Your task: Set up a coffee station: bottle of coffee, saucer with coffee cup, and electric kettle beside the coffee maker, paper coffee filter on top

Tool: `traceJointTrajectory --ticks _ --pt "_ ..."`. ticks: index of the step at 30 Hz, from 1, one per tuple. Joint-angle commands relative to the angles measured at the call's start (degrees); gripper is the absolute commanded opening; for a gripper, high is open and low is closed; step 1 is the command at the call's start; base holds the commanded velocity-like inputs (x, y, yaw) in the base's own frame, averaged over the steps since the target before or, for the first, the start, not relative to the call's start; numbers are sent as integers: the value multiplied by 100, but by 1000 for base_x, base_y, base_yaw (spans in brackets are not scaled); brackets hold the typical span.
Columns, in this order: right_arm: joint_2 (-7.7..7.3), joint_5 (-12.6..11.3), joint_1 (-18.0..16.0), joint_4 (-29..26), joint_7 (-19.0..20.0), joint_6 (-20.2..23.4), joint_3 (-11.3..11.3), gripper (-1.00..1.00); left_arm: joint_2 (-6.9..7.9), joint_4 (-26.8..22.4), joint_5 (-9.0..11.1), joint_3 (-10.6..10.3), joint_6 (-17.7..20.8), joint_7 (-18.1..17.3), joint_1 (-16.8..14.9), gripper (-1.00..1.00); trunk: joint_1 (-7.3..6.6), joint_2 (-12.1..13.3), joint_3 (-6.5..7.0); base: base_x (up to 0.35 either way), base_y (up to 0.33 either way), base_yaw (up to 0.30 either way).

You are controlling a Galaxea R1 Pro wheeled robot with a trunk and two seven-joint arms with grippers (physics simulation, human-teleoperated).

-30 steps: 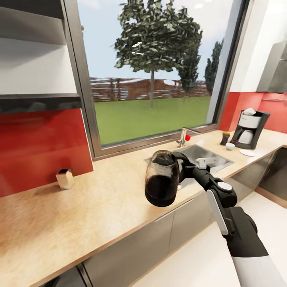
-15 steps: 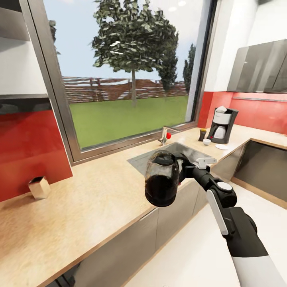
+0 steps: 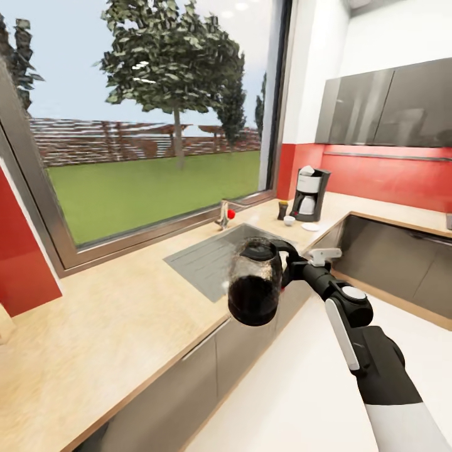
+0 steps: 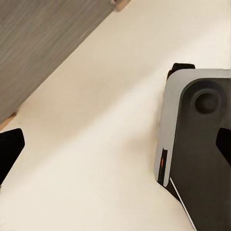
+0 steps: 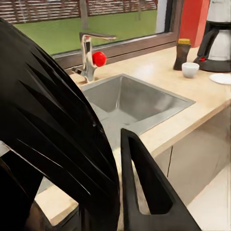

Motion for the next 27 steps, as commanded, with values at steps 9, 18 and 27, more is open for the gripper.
traceJointTrajectory --ticks 9,18,27 --pt "0 -44 -7 -5 -10 24 11 -100 1 4 10 43 -17 -27 -5 100 5 -13 -13 153 -234 -300" --pt "-2 -44 -7 -5 -6 24 11 -100 1 4 10 49 -21 -27 -4 100 5 -13 -13 180 -233 -300" --pt "2 -44 -7 -5 -8 24 11 -100 1 4 10 50 -13 -27 -4 100 5 -13 -13 236 -200 -300"
